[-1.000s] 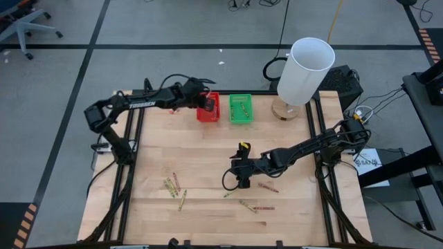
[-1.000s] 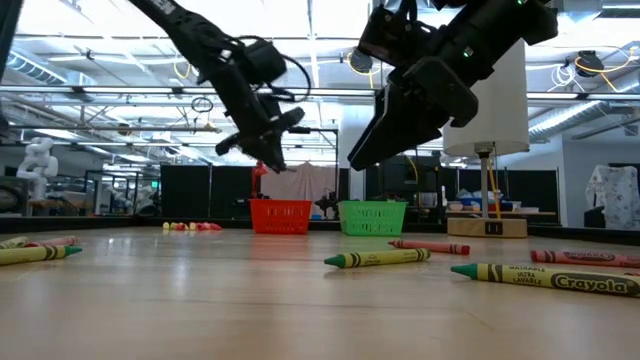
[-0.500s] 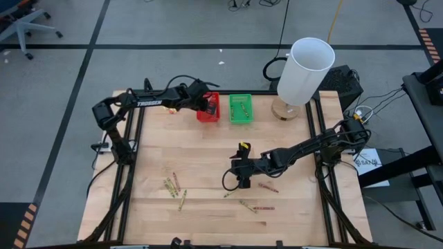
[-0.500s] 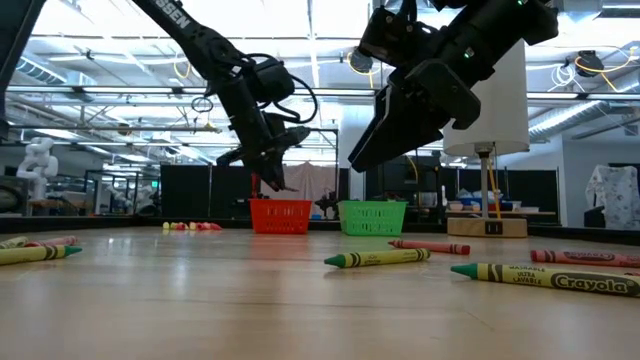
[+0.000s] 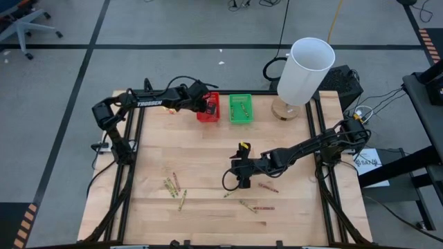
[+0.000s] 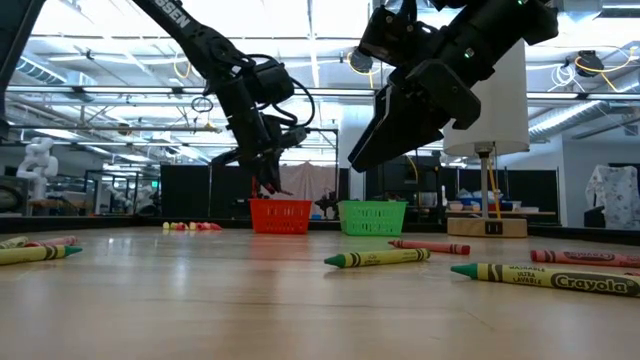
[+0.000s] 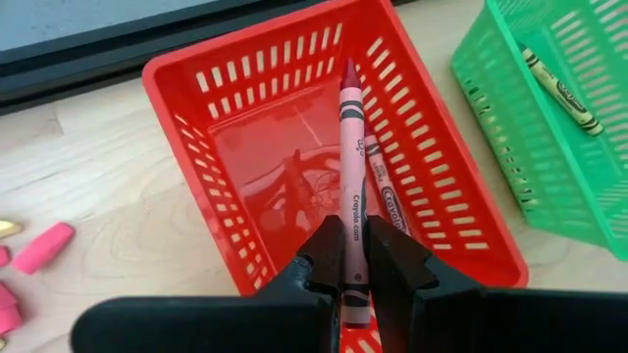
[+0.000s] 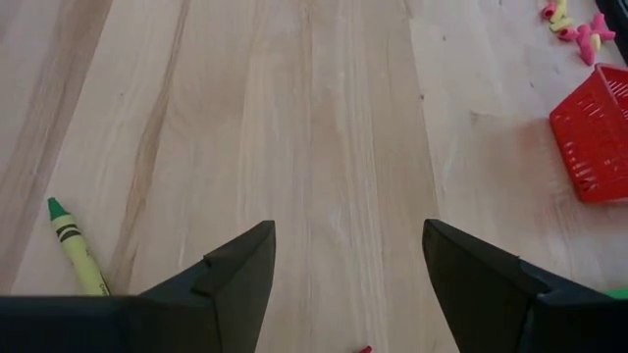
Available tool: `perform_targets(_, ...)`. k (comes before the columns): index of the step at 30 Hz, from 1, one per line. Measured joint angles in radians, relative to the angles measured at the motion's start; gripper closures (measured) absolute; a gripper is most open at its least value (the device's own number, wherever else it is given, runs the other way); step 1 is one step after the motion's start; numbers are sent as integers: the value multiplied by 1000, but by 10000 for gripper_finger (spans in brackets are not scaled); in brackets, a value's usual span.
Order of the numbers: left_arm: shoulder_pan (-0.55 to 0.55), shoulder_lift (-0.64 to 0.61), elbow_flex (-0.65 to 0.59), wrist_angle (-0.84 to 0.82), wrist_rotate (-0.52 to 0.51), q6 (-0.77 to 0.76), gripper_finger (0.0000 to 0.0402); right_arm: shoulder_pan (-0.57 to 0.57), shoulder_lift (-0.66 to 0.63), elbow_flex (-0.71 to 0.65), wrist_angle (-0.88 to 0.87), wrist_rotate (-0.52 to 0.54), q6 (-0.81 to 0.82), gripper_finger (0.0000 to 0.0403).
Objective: Sort crayons
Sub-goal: Put the red crayon into the red bin, then put the green crayon into the green bin
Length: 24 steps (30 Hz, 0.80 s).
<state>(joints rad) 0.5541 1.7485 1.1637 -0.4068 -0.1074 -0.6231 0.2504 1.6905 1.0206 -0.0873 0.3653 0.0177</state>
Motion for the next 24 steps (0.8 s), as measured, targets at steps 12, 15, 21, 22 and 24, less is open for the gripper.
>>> perform_targets(12, -18, 63, -1, 12, 21, 17, 342, 0, 0, 0, 0, -1, -9, 161)
perform_targets(15, -20, 73, -1, 29, 21, 23, 311, 0, 0, 0, 0, -1, -14, 161)
perform_targets(21, -20, 50, 21, 16, 27, 48, 257, 0, 0, 0, 0, -2, -13, 161)
perform_targets(22, -20, 39, 33, 7, 29, 67, 253, 0, 0, 0, -2, -2, -12, 161)
perform_targets(24, -28, -5, 50, -12, 32, 107, 248, 0, 0, 0, -14, -2, -8, 161)
